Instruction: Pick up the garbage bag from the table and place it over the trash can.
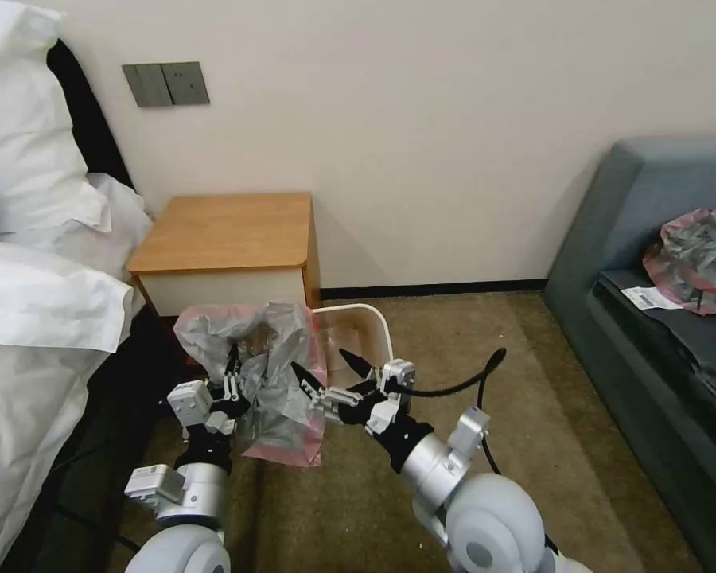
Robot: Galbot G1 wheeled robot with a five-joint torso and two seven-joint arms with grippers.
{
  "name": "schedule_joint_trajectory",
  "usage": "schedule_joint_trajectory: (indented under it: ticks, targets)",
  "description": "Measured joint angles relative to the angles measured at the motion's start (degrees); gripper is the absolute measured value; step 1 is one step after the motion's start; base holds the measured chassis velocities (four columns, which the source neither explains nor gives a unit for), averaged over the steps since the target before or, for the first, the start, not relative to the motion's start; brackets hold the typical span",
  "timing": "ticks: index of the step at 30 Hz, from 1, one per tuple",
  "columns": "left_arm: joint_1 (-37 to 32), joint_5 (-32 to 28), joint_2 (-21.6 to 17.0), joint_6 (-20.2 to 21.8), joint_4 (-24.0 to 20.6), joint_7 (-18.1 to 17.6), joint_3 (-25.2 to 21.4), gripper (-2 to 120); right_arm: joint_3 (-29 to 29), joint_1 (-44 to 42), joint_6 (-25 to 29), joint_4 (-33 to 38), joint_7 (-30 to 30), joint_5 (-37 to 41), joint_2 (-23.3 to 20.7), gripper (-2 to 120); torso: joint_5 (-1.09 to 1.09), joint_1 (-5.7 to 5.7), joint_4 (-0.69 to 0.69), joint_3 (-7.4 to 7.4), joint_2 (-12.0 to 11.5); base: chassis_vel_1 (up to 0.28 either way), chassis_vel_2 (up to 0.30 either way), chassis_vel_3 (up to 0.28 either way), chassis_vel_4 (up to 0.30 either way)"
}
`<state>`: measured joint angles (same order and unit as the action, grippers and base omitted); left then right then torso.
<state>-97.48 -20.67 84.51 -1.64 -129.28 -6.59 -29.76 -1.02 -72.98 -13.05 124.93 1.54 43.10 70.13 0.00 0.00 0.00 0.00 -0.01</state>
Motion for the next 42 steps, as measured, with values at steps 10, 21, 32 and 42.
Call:
schedule_joint_trajectory:
  ticks: [10, 21, 32, 42]
  targets:
    - [0.13, 0.12, 0.41, -0.03, 0.11, 0.24, 0.23, 9, -2.17, 2.89, -0.77, -1.76, 0.29, 1.34, 1.05, 100, 0.0, 0.0, 0.0, 0.0, 0.0, 0.0, 0.0, 0.0, 0.0]
    - [0.26, 0.17, 0.51, -0.04, 0.7, 0.31, 0.34, 9, -3.53, 4.07, -0.96, -3.07, 0.47, 1.76, 1.47, 76, 0.0, 0.0, 0.0, 0.0, 0.01, 0.0, 0.0, 0.0, 0.0]
    - [0.2, 0.28, 0.56, -0.34, 1.1, 0.31, 0.28, 9, -3.89, 4.47, -0.66, -3.24, 0.28, 0.52, 1.68, 34, 0.0, 0.0, 0.0, 0.0, 0.01, 0.0, 0.0, 0.0, 0.0]
    - [0.16, 0.23, 0.54, -0.4, 2.4, 0.18, 0.18, 9, -3.5, 4.55, -0.21, -3.05, -0.12, -0.57, 1.68, 3, 0.0, 0.0, 0.0, 0.0, 0.01, 0.0, 0.0, 0.0, 0.0]
